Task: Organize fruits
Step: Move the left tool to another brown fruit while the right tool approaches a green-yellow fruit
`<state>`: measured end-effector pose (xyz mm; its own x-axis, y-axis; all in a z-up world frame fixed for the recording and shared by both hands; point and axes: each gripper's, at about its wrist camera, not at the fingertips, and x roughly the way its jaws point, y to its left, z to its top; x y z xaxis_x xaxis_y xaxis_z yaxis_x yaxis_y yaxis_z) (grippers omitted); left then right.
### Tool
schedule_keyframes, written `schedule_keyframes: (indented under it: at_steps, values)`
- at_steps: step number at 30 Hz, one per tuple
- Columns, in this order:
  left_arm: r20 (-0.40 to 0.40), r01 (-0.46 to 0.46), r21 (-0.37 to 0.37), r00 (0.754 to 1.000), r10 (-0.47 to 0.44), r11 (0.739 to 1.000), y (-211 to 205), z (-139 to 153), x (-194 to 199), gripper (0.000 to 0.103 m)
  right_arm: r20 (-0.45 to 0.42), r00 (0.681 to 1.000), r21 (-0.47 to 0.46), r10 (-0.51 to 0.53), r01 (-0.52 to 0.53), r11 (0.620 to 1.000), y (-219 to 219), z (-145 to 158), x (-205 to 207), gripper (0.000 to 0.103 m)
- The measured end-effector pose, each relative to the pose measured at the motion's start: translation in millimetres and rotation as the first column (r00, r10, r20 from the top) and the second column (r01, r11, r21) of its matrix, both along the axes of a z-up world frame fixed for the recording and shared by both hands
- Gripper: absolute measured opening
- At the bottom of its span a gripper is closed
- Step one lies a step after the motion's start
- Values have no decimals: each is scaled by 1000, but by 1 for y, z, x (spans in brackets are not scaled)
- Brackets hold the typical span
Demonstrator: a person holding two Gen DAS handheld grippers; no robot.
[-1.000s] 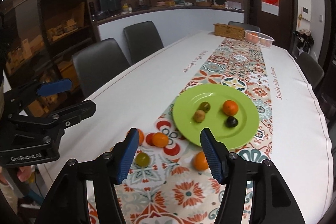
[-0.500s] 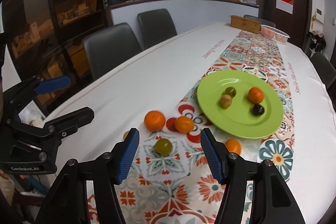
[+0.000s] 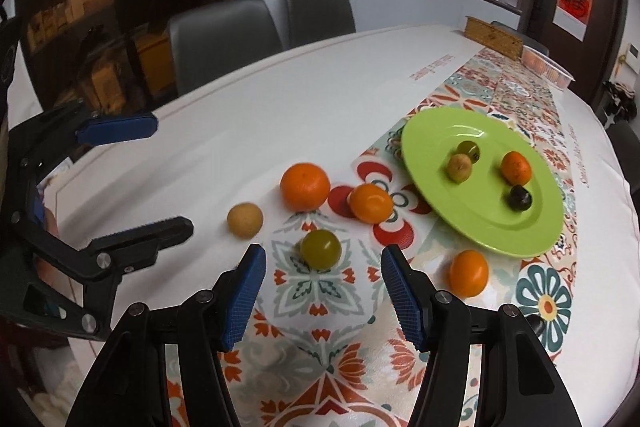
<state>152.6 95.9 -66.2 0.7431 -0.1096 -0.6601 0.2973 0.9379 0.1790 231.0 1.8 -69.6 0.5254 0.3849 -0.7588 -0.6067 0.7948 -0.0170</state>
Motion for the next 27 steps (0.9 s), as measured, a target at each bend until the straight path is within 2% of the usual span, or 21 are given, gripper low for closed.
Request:
schedule_keyframes:
  at_steps: [2,4,8,11,17,27]
  values:
    - [-16,24,-4,1000,-24,1000,0,-4,3,74,-4,1000,-7,7,-7,1000,1,-4,2,60]
    - [-38,48,-12,998,-48,999,0,-9,8,68,-7,1000,-22,12,-12,1000,4,-9,5,58]
    - [-81,81,-8,993,-82,997,-1,-20,17,62,-19,999,-52,31,-32,998,10,-17,10,52]
    - [-112,95,-16,989,-97,995,-2,-26,22,56,-18,999,-67,38,-39,997,13,-20,12,52]
    - [-161,97,-58,981,-105,994,-1,-33,34,48,-41,999,-64,32,-34,997,15,-25,20,47]
    - [-193,90,-78,976,-104,993,-5,-39,45,34,-81,997,-59,16,-21,998,18,-36,31,38]
